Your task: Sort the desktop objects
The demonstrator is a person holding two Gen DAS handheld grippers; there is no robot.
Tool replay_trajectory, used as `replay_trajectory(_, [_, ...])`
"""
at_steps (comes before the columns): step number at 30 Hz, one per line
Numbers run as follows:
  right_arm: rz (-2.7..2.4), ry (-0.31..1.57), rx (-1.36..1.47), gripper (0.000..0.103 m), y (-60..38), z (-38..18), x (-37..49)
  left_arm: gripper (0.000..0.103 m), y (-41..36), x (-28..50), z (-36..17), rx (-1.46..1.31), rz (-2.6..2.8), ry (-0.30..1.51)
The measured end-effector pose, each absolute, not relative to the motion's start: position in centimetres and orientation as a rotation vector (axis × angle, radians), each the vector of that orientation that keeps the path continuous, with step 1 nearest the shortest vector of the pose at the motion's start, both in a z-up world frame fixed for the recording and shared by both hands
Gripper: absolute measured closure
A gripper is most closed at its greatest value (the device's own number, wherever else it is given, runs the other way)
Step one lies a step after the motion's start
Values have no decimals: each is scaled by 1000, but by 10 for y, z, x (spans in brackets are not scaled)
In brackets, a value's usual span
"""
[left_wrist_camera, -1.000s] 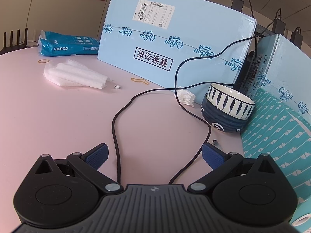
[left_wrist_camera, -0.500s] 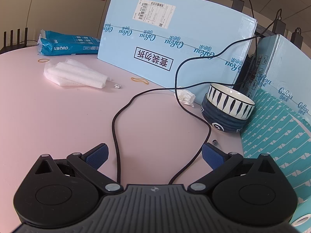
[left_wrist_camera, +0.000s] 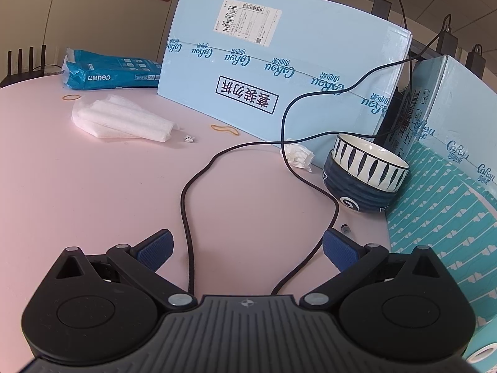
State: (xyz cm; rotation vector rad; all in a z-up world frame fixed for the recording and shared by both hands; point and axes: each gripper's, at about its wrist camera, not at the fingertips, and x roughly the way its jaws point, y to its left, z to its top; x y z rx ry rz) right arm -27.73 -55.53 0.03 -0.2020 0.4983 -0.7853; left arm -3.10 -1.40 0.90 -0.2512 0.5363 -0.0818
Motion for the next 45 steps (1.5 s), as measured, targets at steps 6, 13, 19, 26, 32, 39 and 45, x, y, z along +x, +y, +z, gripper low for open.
replay_trajectory(6, [-795,497,-262,0,-552,-1,-274,0,-14,-31,9,-253,-82,538])
replay_trajectory(13, [-796,495,-274,0,-553,-2,-274,0,-13,-32,9,-253,-81,537])
replay_trajectory(19, [-792,492,-274,0,-555,-3,-272,0,-14,-32,9,-249,-76,536])
replay_trajectory(26, [-788,486,-275,0,-556,-3,-271,0,-15,-32,9,-246,-71,537])
replay_trajectory(32, [-778,482,-278,0,-556,-3,-270,0,-15,-31,9,-246,-69,536])
replay_trajectory(39, [-796,452,-358,0,-544,-5,-267,0,-15,-32,9,-245,-66,535])
replay_trajectory(45, [-812,437,-410,0,-538,-5,-266,0,-16,-31,9,-245,-66,533])
